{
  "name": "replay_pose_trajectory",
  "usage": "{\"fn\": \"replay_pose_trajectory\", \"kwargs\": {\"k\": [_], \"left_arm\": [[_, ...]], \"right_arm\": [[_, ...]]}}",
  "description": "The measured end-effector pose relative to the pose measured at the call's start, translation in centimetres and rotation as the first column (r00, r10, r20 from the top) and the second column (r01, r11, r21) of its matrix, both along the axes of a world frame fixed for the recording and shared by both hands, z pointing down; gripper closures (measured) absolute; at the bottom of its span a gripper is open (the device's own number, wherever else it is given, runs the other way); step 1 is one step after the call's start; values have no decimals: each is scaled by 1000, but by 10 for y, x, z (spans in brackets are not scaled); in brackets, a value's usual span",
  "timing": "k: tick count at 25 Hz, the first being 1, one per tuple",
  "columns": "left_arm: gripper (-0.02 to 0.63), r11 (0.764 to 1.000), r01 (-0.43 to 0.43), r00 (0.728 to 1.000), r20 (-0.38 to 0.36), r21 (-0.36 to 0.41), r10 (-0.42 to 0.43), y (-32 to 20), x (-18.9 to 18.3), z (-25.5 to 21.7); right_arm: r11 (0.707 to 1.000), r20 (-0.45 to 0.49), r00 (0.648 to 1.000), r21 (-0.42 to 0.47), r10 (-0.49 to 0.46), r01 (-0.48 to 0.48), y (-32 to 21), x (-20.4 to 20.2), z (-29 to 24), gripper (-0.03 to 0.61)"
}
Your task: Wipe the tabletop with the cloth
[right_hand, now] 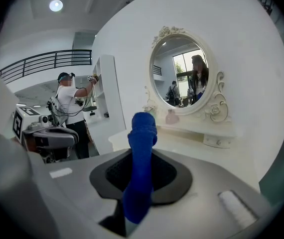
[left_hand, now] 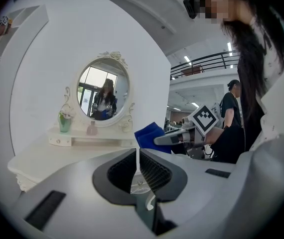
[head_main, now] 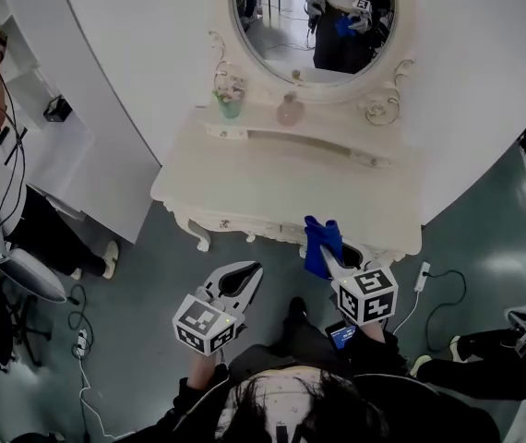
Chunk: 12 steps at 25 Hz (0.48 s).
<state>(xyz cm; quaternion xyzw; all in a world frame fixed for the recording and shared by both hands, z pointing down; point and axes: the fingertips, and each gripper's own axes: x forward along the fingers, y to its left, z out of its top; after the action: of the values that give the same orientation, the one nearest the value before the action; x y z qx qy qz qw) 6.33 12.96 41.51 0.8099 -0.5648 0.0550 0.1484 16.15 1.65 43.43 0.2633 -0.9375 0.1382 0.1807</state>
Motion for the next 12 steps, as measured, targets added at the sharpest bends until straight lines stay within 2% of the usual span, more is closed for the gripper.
{"fn": "replay_pose_trajectory", "kwargs": {"k": [12], "left_arm": [[612, 999, -46, 999, 25, -5, 46, -109, 13, -6]], "right_arm": [[998, -42, 999, 50, -29, 31, -127, -13, 6, 499]]}}
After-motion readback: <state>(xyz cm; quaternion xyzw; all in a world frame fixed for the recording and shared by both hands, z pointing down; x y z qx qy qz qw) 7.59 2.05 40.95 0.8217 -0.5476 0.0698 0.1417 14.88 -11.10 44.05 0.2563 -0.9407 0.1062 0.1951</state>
